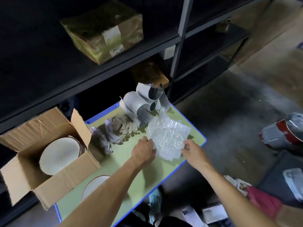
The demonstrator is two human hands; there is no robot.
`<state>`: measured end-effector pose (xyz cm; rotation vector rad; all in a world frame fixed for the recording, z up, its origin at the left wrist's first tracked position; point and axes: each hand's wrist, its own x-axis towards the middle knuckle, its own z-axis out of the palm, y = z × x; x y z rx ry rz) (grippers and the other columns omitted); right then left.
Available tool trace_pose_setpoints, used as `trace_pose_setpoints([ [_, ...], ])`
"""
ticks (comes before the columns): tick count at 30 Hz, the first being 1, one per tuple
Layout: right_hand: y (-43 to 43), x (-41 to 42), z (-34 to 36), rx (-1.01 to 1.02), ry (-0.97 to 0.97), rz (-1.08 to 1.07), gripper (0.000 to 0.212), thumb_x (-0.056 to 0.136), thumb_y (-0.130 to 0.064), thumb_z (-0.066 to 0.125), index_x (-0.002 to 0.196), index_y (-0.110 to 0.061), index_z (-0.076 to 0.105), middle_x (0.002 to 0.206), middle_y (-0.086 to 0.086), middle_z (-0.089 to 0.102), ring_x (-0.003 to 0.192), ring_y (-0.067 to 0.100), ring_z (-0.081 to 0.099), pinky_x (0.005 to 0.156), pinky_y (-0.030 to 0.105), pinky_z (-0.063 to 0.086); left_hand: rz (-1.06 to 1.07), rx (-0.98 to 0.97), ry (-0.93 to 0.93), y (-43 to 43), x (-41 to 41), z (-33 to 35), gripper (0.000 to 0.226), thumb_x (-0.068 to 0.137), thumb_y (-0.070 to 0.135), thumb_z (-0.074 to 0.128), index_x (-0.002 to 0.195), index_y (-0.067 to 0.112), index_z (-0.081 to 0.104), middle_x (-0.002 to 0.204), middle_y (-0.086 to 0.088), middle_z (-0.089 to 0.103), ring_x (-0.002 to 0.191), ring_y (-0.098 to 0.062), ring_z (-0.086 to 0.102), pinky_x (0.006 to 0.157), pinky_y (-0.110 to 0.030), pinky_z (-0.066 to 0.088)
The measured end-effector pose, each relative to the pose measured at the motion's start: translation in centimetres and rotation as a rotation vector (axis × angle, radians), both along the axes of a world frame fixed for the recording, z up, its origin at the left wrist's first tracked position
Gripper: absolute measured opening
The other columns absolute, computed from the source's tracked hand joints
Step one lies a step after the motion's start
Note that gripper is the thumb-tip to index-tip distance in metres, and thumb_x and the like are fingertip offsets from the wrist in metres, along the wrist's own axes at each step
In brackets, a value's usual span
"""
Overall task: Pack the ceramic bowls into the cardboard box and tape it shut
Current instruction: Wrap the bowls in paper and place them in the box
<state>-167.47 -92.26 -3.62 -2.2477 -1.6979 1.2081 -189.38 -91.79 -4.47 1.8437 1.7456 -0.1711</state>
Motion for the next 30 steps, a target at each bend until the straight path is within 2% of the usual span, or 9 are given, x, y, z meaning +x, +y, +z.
trace_pose_setpoints([
  [9, 0.7, -1.4, -0.1, 0.137, 0.111, -0.117, 0.018, 0.088, -0.011, 0.065, 0.101, -0.022, 0.066, 0.094, -0.007, 0.062, 0.085, 0.014, 0.060, 0.080, 0.028, 0.046, 0.021, -0.046, -0.082, -0.2, -0.3, -0.1, 0.035, 0.101, 0.029, 0.048, 0.132, 0.012, 0.048, 0.125, -0.013, 0.047, 0.110, -0.032, 0.055, 0.097, -0.040, 0.045],
  [12, 1.2, -1.9, 1.0, 0.165, 0.144, -0.153, 0.030, 0.086, -0.001, 0.052, 0.094, -0.029, 0.061, 0.082, -0.010, 0.053, 0.076, 0.015, 0.055, 0.068, 0.029, 0.043, 0.079, -0.014, -0.130, -0.4, -0.8, 0.2, 0.034, 0.100, 0.029, 0.048, 0.129, 0.012, 0.048, 0.121, -0.013, 0.048, 0.105, -0.032, 0.056, 0.094, -0.039, 0.045],
  [14, 1.3, -1.9, 2.0, 0.176, 0.195, -0.147, 0.036, 0.084, 0.001, 0.048, 0.097, -0.031, 0.058, 0.081, -0.008, 0.051, 0.073, 0.017, 0.052, 0.066, 0.032, 0.044, 0.134, 0.028, -0.164, -0.5, -1.4, 0.6, 0.036, 0.100, 0.032, 0.049, 0.129, 0.011, 0.047, 0.120, -0.014, 0.049, 0.106, -0.034, 0.056, 0.093, -0.039, 0.044],
  [17, 1.3, -1.8, 3.9, 0.203, 0.276, -0.117, 0.044, 0.084, 0.005, 0.046, 0.105, -0.032, 0.055, 0.100, -0.006, 0.056, 0.087, 0.020, 0.056, 0.069, 0.026, 0.042, 0.206, 0.116, -0.238, -0.4, -2.3, 1.6, 0.049, 0.101, 0.036, 0.049, 0.142, 0.012, 0.039, 0.124, -0.017, 0.055, 0.110, -0.035, 0.057, 0.094, -0.041, 0.046],
  [19, 1.3, -2.1, 5.1, 0.212, 0.346, -0.118, 0.046, 0.084, 0.006, 0.045, 0.110, -0.031, 0.052, 0.111, -0.005, 0.057, 0.097, 0.018, 0.056, 0.073, 0.020, 0.041, 0.278, 0.187, -0.340, -0.4, -2.7, 2.9, 0.050, 0.100, 0.036, 0.051, 0.145, 0.017, 0.036, 0.103, -0.011, 0.062, 0.091, -0.028, 0.061, 0.078, -0.038, 0.047],
  [21, 1.3, -2.6, 6.2, 0.209, 0.390, -0.117, 0.047, 0.085, 0.005, 0.046, 0.115, -0.032, 0.048, 0.117, -0.002, 0.057, 0.102, 0.016, 0.056, 0.078, 0.024, 0.041, 0.376, 0.231, -0.408, -0.6, -3.1, 4.1, 0.047, 0.100, 0.034, 0.054, 0.142, 0.020, 0.037, 0.079, -0.003, 0.056, 0.070, -0.020, 0.054, 0.063, -0.033, 0.037],
  [24, 1.2, -3.8, 7.5, 0.195, 0.446, -0.084, 0.054, 0.084, 0.003, 0.047, 0.124, -0.032, 0.040, 0.102, 0.015, 0.056, 0.087, 0.024, 0.055, 0.072, 0.028, 0.042, 0.526, 0.289, -0.500, -1.6, -4.0, 5.2, 0.041, 0.096, 0.030, 0.059, 0.135, 0.026, 0.044, 0.074, -0.003, 0.054, 0.064, -0.018, 0.049, 0.060, -0.035, 0.037],
  [27, 1.3, -5.5, 8.7, 0.168, 0.511, 0.000, 0.060, 0.087, -0.001, 0.051, 0.134, -0.036, 0.034, 0.082, 0.006, 0.059, 0.068, 0.019, 0.048, 0.062, 0.024, 0.040, 0.616, 0.320, -0.597, -3.6, -5.2, 5.8, 0.040, 0.094, 0.027, 0.061, 0.131, 0.033, 0.047, 0.088, -0.011, 0.064, 0.072, -0.024, 0.057, 0.070, -0.038, 0.050],
  [30, 1.4, -7.4, 9.4, 0.120, 0.538, 0.071, 0.046, 0.093, -0.021, 0.061, 0.130, -0.039, 0.040, 0.092, 0.004, 0.069, 0.074, 0.019, 0.059, 0.070, 0.028, 0.046, 0.668, 0.382, -0.608, -5.9, -6.5, 6.4, 0.039, 0.094, 0.026, 0.063, 0.130, 0.033, 0.050, 0.083, -0.001, 0.057, 0.064, -0.005, 0.046, 0.066, -0.022, 0.042],
])
